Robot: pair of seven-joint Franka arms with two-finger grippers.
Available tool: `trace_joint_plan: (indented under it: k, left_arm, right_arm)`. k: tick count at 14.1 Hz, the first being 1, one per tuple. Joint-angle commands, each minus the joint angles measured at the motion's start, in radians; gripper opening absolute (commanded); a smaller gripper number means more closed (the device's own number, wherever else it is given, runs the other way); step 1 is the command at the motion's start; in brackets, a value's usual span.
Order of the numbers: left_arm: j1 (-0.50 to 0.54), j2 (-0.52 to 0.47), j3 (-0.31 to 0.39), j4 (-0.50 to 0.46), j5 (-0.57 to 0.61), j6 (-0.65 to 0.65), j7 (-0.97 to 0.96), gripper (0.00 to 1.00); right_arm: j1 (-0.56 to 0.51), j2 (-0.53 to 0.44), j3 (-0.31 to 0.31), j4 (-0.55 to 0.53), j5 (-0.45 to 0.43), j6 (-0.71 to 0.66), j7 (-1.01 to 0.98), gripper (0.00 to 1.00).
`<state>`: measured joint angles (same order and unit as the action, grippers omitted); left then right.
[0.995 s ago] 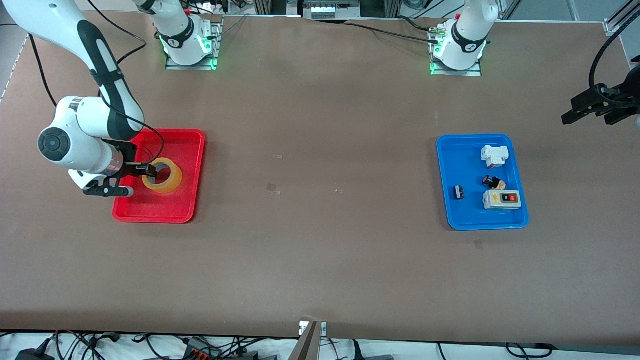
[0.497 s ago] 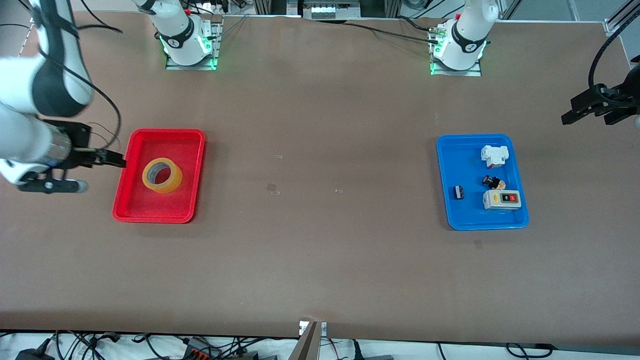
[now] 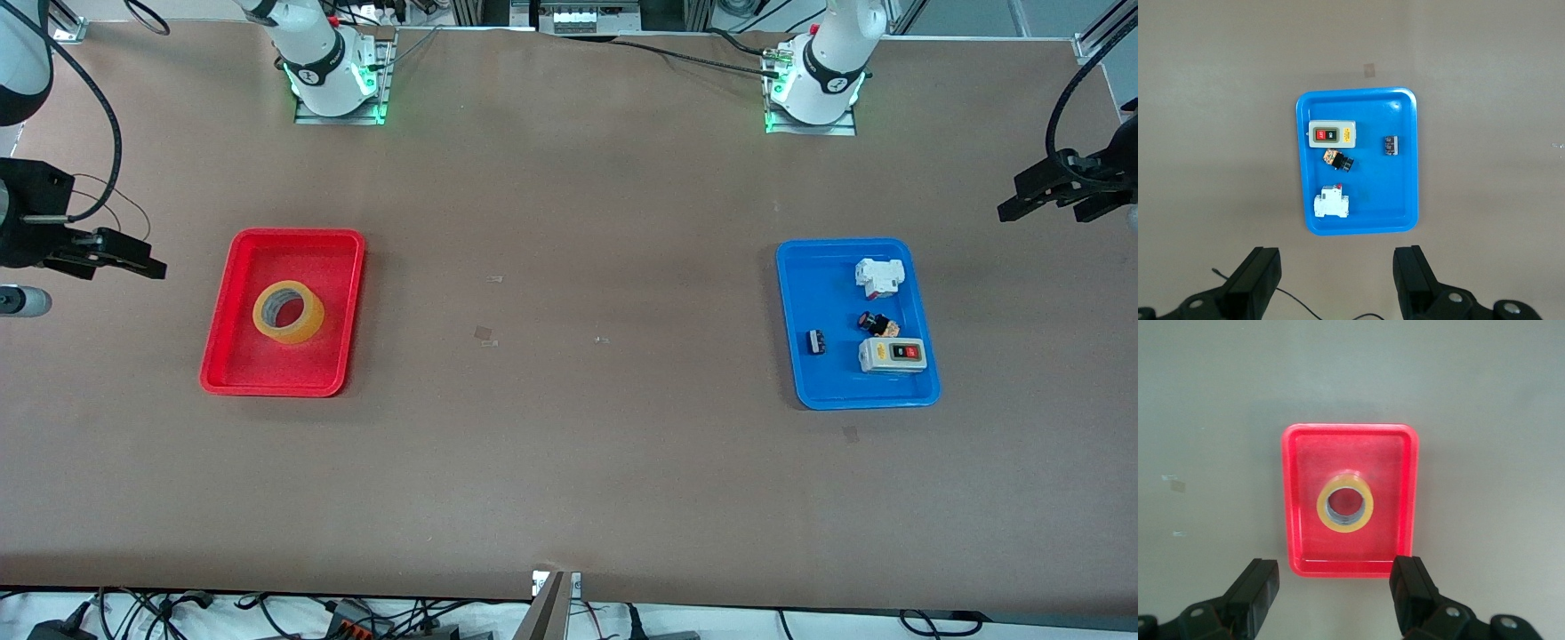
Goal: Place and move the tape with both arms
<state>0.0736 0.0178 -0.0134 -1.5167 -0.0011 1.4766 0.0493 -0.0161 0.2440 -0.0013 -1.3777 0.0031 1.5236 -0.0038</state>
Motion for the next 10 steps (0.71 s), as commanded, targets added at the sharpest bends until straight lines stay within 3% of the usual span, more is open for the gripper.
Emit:
trace_joint_plan:
  k: [1,7,10]
  left_arm:
    - [0.005,-0.024,-0.010,-0.022,0.004,0.011,-0.009,1.00]
    - [0.003,-0.025,-0.011,-0.020,0.004,0.011,-0.009,1.00]
    - [0.003,-0.025,-0.011,-0.020,0.004,0.011,-0.009,1.00]
  right_arm:
    - [0.002,0.020,0.000,0.052,0.021,0.004,0.007,1.00]
    - [0.070,0.006,-0.051,0.042,0.014,0.095,-0.013,1.00]
    - [0.067,-0.073,-0.052,-0.082,0.014,0.125,-0.013,1.00]
